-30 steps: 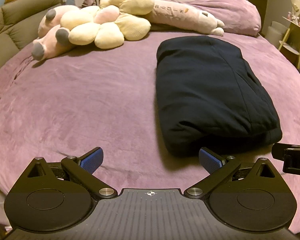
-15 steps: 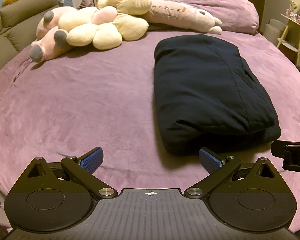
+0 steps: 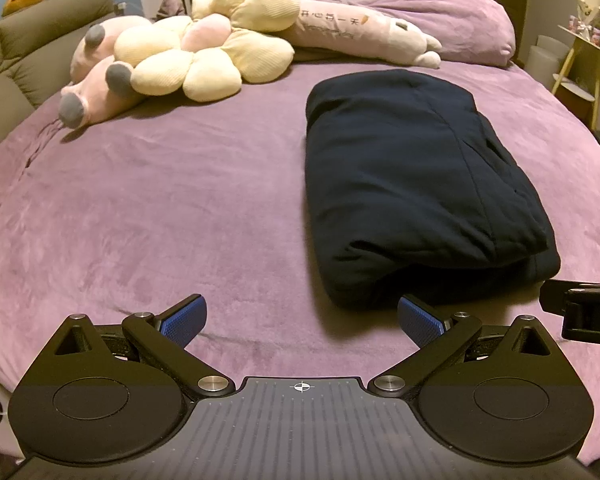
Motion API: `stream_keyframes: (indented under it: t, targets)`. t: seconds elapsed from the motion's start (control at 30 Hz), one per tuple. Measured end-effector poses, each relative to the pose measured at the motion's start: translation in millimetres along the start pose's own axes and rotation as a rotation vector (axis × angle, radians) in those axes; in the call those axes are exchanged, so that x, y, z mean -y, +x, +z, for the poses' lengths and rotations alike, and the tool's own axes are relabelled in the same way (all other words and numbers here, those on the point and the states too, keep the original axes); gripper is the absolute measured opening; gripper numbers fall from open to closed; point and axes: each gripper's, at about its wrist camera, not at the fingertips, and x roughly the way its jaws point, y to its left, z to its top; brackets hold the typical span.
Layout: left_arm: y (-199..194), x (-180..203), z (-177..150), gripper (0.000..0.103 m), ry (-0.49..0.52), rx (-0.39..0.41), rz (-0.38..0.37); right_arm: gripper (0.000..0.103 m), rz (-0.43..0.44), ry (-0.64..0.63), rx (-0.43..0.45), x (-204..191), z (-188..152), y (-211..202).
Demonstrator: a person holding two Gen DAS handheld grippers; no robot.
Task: Fold large clothes
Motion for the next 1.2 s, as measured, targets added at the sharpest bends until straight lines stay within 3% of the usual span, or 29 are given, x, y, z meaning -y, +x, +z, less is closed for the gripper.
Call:
stream_keyframes:
  t: [1.2]
  targets:
    - [-2.7, 3.7, 2.1, 0.103, 0.015, 0.005, -0.001, 0.102, -0.007, 0.028, 0.001, 0.9, -3.1, -2.1]
